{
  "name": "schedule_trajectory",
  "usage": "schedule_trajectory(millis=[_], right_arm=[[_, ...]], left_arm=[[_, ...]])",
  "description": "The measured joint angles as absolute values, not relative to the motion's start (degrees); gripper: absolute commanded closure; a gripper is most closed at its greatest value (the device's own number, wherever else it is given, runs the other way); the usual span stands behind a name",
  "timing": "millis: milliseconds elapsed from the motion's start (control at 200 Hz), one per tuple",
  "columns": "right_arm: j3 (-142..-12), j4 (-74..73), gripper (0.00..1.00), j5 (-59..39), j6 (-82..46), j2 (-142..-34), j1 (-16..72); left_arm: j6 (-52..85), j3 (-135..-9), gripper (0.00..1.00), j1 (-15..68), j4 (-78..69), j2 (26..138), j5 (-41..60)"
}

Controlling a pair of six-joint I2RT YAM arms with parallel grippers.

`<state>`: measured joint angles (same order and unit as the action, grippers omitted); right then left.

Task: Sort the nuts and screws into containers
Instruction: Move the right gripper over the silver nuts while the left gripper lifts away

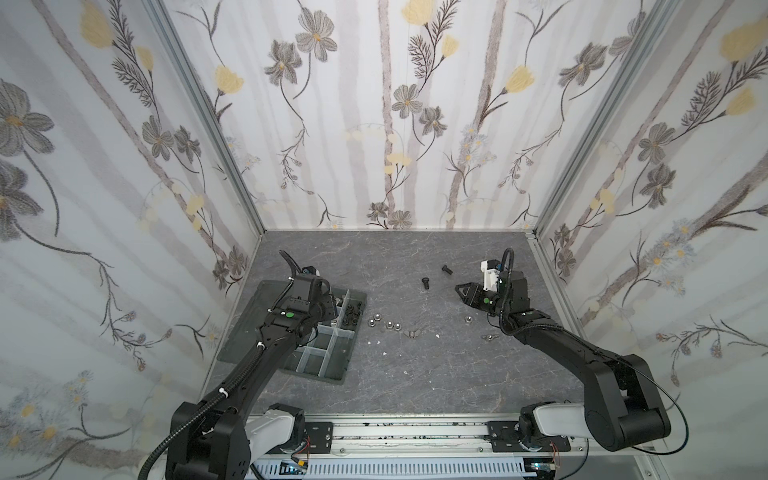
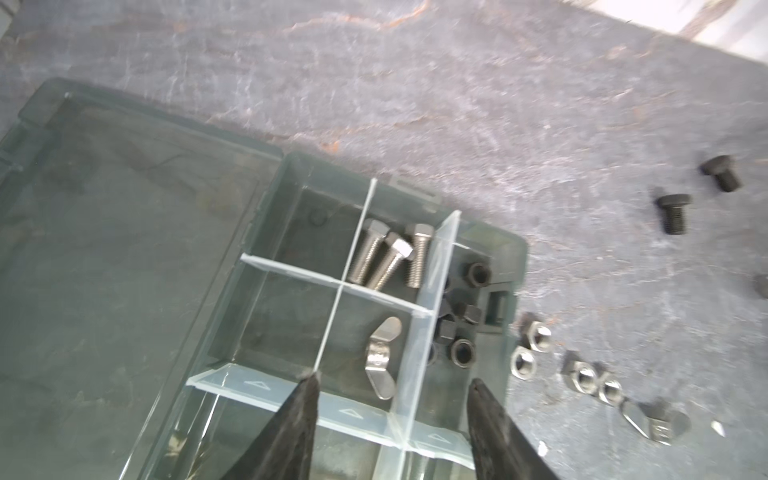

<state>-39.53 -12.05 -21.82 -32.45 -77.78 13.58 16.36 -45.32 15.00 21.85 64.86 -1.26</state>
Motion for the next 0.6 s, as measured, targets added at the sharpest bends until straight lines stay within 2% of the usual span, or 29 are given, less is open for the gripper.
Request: schedule_trajectory(millis=[145, 295, 604], right_arm=[[-42.06, -8.25, 0.56, -19.2, -30.65, -78.94, 16.03], [-44.91, -3.42, 0.47, -16.58, -27.73, -80.36, 21.65], [-52.77, 4.95, 0.44, -16.58, -16.95, -87.48, 30.22]], left_arm=[[15.2, -45.65, 0.3, 16.03, 22.68, 60.99, 0.27], [14.76, -46.26, 0.24, 16.73, 23.2, 58.02, 1.39], [14.13, -46.06, 0.11, 17.54, 22.85, 52.23, 3.25]])
